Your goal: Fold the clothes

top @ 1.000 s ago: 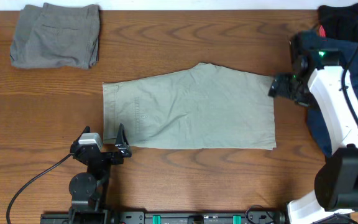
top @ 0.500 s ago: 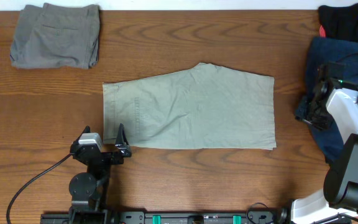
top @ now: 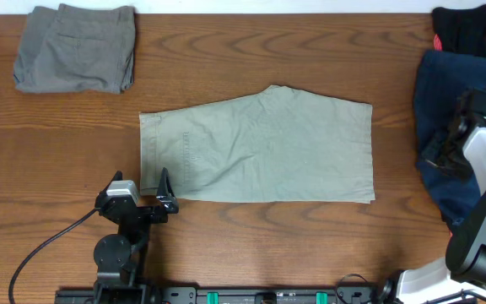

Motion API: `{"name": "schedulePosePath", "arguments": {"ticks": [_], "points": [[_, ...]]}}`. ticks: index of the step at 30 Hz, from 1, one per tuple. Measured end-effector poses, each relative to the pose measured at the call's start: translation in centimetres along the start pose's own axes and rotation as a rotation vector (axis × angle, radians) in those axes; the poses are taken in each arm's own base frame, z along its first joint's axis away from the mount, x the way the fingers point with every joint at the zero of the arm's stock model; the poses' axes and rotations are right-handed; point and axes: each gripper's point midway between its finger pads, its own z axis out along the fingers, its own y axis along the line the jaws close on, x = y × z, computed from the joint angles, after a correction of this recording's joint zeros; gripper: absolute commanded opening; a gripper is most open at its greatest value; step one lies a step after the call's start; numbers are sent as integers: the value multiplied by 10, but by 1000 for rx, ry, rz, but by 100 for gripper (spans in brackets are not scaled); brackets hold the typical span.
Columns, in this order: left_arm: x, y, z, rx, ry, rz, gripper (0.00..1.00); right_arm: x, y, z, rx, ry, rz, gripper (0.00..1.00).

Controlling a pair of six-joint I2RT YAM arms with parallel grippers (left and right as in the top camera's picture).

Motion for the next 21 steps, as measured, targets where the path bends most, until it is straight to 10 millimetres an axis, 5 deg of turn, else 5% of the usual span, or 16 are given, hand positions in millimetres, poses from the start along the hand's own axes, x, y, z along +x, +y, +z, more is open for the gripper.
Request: {"name": "schedulePosePath", "arguments": {"ticks": [13,21], "points": [[0,0,0,0,0,0,98,-15,-88,12,117,-8,225,1],[0,0,0,0,0,0,98,4,-139,11,175,85,398,1]]}}
